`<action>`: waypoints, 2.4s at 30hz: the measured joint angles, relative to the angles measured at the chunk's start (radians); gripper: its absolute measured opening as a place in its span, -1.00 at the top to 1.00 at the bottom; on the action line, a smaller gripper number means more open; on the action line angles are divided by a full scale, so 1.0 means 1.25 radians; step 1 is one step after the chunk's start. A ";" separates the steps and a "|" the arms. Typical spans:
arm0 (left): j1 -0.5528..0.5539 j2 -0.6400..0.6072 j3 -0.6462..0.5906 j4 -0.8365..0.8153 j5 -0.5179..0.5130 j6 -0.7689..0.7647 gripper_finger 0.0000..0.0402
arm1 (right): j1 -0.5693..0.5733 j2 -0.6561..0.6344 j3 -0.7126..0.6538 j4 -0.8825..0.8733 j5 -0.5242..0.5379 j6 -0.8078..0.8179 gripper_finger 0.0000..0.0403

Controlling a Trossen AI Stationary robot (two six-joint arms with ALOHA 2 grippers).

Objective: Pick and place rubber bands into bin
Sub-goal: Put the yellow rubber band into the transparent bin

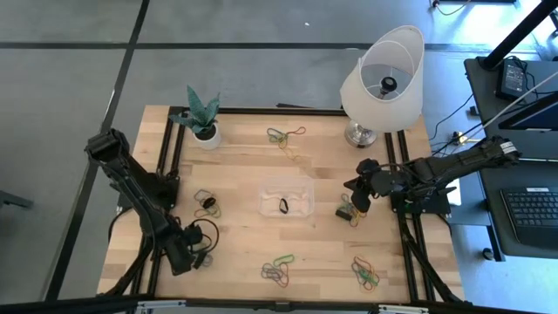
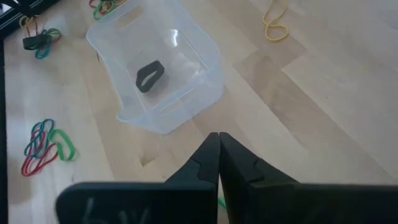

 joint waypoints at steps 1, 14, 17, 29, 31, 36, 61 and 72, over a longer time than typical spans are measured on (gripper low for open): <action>0.000 0.003 0.000 0.000 0.000 -0.002 0.99 | 0.000 0.000 0.000 0.000 0.000 -0.001 0.95; 0.000 0.008 0.001 0.004 0.000 -0.003 0.84 | 0.000 0.000 0.000 0.000 0.000 -0.002 0.95; 0.000 0.008 0.001 0.004 0.000 0.001 0.90 | 0.000 0.000 0.000 0.000 0.000 -0.002 0.95; 0.000 0.008 0.002 -0.005 -0.022 0.033 0.97 | 0.000 0.000 0.000 0.000 0.000 -0.002 0.95; 0.000 0.008 0.002 -0.010 -0.040 0.046 0.94 | 0.000 0.000 0.000 0.000 0.000 -0.002 0.95; 0.000 0.007 -0.014 -0.020 -0.046 0.020 0.78 | 0.000 0.000 0.000 0.001 0.000 0.001 0.95; 0.000 0.044 -0.081 0.048 0.013 -0.025 0.66 | 0.000 -0.001 0.000 0.005 0.000 0.002 0.95; 0.001 0.077 -0.074 0.025 0.038 0.006 0.96 | 0.000 0.000 0.000 0.005 0.000 -0.002 0.95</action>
